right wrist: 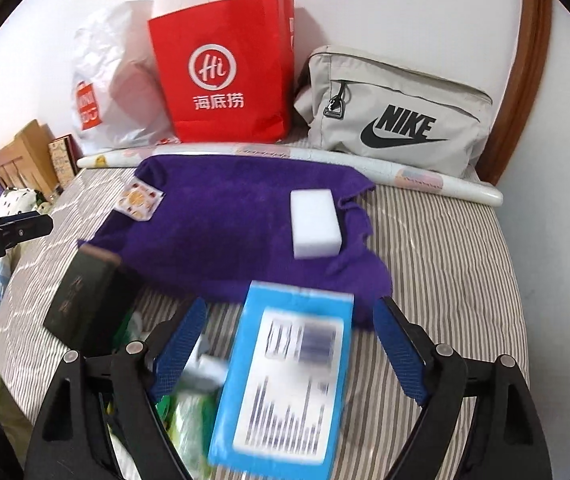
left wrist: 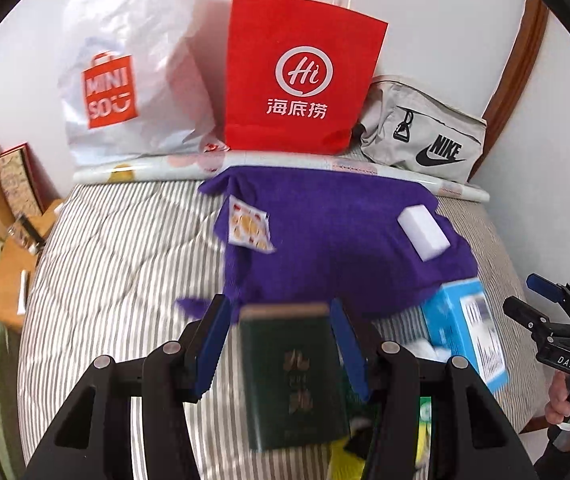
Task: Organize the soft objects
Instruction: 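Grasp the green-and-white tube package with the right tool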
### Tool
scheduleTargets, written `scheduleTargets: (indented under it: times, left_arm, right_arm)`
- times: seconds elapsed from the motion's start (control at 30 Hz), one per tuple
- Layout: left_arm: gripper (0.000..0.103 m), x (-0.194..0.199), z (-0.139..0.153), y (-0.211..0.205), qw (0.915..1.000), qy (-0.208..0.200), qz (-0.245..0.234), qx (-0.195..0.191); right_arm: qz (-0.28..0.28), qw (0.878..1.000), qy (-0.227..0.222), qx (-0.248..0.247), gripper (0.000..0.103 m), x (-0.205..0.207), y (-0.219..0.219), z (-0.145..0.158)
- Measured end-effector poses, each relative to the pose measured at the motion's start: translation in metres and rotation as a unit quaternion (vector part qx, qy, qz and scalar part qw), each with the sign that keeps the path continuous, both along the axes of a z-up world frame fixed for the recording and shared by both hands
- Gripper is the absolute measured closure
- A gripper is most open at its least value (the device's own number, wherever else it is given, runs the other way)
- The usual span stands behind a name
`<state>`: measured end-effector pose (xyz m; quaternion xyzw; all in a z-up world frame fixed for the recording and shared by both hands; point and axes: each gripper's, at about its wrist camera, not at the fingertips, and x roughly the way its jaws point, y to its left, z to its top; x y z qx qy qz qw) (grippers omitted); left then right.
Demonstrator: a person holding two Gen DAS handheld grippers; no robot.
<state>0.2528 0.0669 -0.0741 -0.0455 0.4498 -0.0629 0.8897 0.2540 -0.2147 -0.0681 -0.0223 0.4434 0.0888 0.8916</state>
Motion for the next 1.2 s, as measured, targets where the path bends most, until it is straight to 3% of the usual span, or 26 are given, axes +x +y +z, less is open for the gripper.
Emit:
scheduleTargets:
  times: [0.23,0.57,0.67,0.8,0.97,1.0,1.07,1.2]
  left_arm:
    - [0.053,-0.054,-0.011,-0.006,0.9998,0.001,-0.012,-0.016]
    - [0.053,-0.103,-0.051,-0.018,0.9992,0.023,-0.02,-0.025]
    - [0.053,-0.112,-0.063,-0.023,0.999,0.028,-0.024,-0.025]
    - [0.053,-0.119,-0.074,-0.023,0.9988,0.033,-0.024,-0.025]
    - [0.053,-0.127,-0.083,-0.017,0.9984,0.037,-0.02,-0.037]
    - [0.053,-0.128,-0.084,-0.016,0.9983,0.039,-0.019,-0.038]
    - [0.053,-0.13,-0.088,-0.014,0.9983,0.042,-0.017,-0.038]
    - [0.053,-0.132,-0.092,-0.016,0.9978,0.043,-0.027,-0.043]
  right_arm:
    - [0.015,0.998,0.003,0.055,0.018,-0.056,-0.004,-0.005]
    - [0.034,0.998,-0.009,0.059,0.02,-0.122,0.005,-0.025]
    - [0.043,0.997,0.005,0.061,0.027,-0.13,0.011,-0.041]
    - [0.053,0.997,0.023,0.057,0.043,-0.13,0.021,-0.065]
    - [0.05,0.996,0.038,0.056,0.048,-0.115,0.033,-0.086]
    - [0.051,0.996,0.041,0.064,0.056,-0.112,0.034,-0.088]
    - [0.049,0.994,0.052,0.083,0.081,-0.107,0.035,-0.094]
    - [0.043,0.995,0.036,0.083,0.086,-0.112,0.034,-0.092]
